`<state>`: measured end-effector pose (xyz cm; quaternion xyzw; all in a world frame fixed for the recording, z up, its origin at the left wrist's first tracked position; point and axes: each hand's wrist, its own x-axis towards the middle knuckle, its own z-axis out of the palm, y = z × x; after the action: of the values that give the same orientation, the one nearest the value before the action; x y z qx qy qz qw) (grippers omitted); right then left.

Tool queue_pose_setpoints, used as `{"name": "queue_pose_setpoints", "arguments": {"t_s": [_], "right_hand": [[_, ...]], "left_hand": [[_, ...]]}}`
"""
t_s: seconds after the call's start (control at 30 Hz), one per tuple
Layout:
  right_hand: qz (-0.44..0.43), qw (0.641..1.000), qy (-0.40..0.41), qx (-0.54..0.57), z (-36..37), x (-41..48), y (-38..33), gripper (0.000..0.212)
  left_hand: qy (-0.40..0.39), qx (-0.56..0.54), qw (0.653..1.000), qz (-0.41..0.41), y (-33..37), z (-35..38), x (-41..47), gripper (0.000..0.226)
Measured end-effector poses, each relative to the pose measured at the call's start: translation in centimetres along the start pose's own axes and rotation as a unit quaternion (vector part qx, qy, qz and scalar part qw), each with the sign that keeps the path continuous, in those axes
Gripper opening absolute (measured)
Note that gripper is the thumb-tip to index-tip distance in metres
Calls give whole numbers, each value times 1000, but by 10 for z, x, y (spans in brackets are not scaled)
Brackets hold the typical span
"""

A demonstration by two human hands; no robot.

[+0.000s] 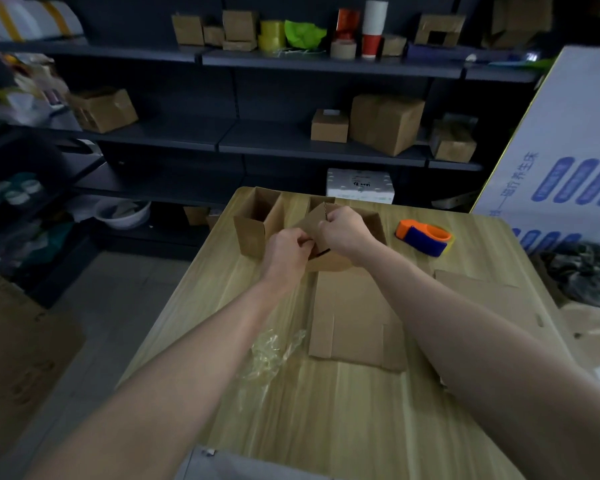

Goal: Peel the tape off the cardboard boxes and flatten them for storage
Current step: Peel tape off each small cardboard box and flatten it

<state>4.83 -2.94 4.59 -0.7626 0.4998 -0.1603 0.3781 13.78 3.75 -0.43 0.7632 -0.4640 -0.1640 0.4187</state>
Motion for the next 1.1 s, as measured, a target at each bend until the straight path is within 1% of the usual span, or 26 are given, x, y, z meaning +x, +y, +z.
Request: {"name": "queue_pose_setpoints", "arguments": {"t_s": [0.1, 0.2, 0.4, 0.53, 0.63, 0.7, 0.83, 0.9, 0.97, 1.1], "right_hand": [[16, 999, 28, 15, 3, 3, -3, 32], [35, 998, 45, 24, 9, 6, -10, 31], [46, 997, 68, 10, 30, 12, -33, 28], [54, 995, 87, -5, 36, 15, -46, 22], [63, 993, 99, -2, 37, 18, -51, 13], [71, 992, 101, -1, 38, 19, -52, 13], [81, 993, 89, -10, 39, 20, -52, 24], [79, 993, 84, -23, 38, 20, -51, 19], [75, 994, 78, -36, 38, 20, -50, 12], [55, 993, 57, -91, 35, 18, -52, 20]], "left_hand": [[0, 10, 1000, 12, -1, -4, 5, 16], [-27, 25, 998, 46, -6, -15, 9, 17], [-62, 141, 980, 127, -23, -40, 26, 21], [-66, 152, 974, 154, -30, -49, 38, 20], [-69, 148, 972, 167, -29, -52, 44, 16], [-74, 146, 971, 172, -30, -52, 47, 13], [-83, 128, 974, 167, -34, -50, 51, 8], [-92, 110, 977, 157, -36, -48, 53, 6], [-99, 69, 984, 134, -37, -47, 54, 5], [-97, -25, 993, 55, -40, -48, 57, 5]]}}
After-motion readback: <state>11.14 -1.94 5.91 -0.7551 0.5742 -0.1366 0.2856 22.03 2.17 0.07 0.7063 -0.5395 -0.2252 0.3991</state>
